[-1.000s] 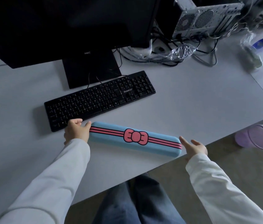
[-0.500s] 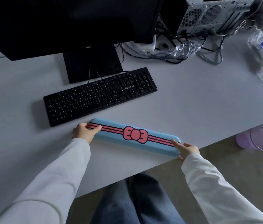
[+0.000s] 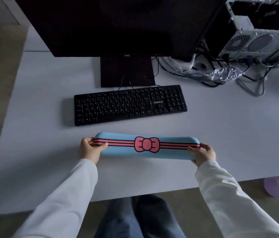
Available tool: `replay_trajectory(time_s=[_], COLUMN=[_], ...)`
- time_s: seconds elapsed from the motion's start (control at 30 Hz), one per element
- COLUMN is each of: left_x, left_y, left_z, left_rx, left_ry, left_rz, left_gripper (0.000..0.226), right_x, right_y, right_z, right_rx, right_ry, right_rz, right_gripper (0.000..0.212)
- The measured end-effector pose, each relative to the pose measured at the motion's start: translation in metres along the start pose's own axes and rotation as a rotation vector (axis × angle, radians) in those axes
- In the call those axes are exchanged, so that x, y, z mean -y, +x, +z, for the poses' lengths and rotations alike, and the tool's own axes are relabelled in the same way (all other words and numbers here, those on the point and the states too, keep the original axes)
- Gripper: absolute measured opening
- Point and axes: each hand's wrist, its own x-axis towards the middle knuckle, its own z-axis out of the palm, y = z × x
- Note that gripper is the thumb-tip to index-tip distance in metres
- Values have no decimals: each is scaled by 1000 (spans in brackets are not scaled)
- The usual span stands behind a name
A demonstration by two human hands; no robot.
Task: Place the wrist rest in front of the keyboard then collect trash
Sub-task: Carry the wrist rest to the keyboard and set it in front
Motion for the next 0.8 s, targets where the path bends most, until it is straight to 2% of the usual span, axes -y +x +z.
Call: replay_trajectory(time_s=[0.3, 0.53, 0.8], left_x=[21, 20, 22], left_y=[2, 1, -3], left_z=[-20, -16, -13], left_rx=[-80, -98, -150], left_ry=[-89, -29, 149], left_rz=[-63, -53, -31], left_gripper=[51, 50, 44], right_x=[10, 10, 5], right_y=[6, 10, 13], right_z=[30, 31, 28], right_rx=[82, 70, 57], right_ry=[-78, -127, -169], right_rz=[-61, -98, -152], right_gripper=[48, 47, 46])
